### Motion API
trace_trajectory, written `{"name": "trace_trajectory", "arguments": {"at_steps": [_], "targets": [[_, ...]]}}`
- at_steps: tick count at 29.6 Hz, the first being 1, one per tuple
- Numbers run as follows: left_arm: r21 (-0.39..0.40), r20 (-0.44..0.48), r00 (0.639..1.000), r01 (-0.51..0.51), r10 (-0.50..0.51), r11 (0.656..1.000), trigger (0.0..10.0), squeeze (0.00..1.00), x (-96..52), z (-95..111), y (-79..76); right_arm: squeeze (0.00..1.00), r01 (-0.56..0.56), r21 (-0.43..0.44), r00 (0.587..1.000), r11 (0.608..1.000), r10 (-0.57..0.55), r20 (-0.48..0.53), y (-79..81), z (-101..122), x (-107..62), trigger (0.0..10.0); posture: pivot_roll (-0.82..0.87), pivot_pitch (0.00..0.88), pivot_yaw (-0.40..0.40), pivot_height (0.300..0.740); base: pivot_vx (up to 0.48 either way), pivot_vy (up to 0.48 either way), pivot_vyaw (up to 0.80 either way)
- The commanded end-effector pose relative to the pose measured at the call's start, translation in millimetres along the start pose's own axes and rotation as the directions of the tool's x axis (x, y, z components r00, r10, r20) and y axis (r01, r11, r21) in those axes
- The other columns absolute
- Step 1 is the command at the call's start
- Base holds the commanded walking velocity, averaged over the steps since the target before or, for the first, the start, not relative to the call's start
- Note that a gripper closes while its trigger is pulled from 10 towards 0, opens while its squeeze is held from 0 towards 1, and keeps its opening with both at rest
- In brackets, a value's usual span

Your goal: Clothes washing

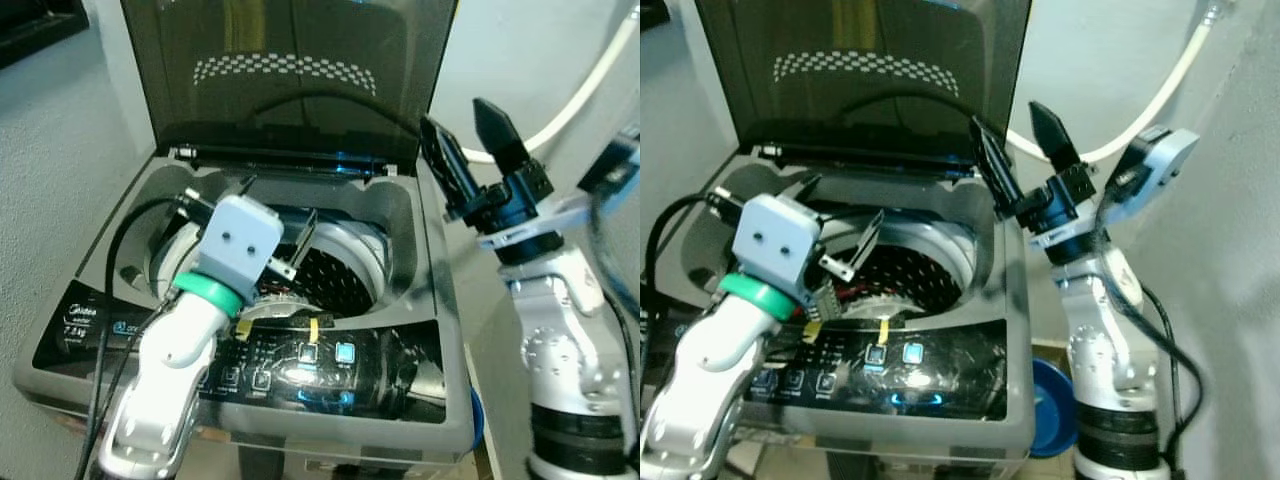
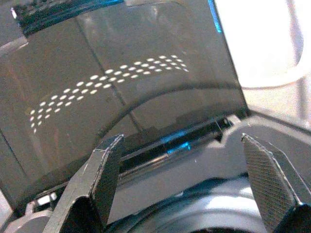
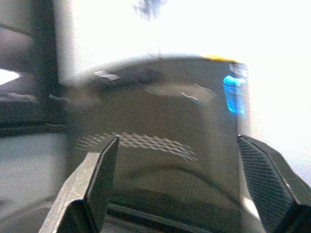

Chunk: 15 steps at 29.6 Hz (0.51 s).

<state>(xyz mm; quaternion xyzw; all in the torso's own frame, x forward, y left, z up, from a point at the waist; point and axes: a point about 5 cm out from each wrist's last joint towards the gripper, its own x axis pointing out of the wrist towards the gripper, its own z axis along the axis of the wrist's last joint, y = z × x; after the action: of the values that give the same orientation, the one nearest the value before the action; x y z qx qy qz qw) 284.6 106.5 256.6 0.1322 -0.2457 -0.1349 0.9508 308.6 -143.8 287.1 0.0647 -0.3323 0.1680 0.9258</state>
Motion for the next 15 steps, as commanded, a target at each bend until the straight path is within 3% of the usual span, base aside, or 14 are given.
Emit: {"name": "trace_trajectory", "arguments": {"at_steps": [1,2,3,5,9,15], "targets": [[-0.064,-0.028,0.998,-0.054,0.053,0.996,10.0,0.00,4.9,-6,6.2,0.00,0.073,-0.088,0.996,0.993,-0.077,-0.038,6.2,-14,1.0,10.0,0.13,0.000,0.044,0.740,0.000,0.000,0.00],[-0.064,-0.028,0.998,-0.054,0.053,0.996,10.0,0.00,4.9,-6,6.2,0.00,0.073,-0.088,0.996,0.993,-0.077,-0.038,6.2,-14,1.0,10.0,0.13,0.000,0.044,0.740,0.000,0.000,0.00],[-0.124,-0.044,0.995,-0.098,0.093,0.988,10.0,0.00,10.5,-8,9.1,0.00,0.099,-0.100,0.993,0.990,-0.105,-0.054,14.0,-22,0.2,10.0,0.13,0.000,0.038,0.740,0.000,0.000,0.00],[-0.124,-0.044,0.995,-0.098,0.093,0.988,10.0,0.00,10.5,-8,9.1,0.00,0.099,-0.100,0.993,0.990,-0.105,-0.054,14.0,-22,0.2,10.0,0.13,0.000,0.038,0.740,0.000,0.000,0.00],[-0.203,-0.083,0.982,-0.186,0.172,0.961,10.0,0.00,23.7,-15,17.5,0.00,0.062,-0.094,0.992,0.994,-0.071,-0.101,34.5,-36,0.8,10.0,0.10,0.000,0.020,0.740,0.000,0.000,0.00],[-0.214,-0.101,0.975,-0.217,0.199,0.953,10.0,0.00,27.4,-21,23.8,0.00,0.038,-0.092,0.992,0.995,-0.048,-0.113,38.2,-39,2.3,10.0,0.10,0.000,0.013,0.740,0.000,0.000,0.00]]}}
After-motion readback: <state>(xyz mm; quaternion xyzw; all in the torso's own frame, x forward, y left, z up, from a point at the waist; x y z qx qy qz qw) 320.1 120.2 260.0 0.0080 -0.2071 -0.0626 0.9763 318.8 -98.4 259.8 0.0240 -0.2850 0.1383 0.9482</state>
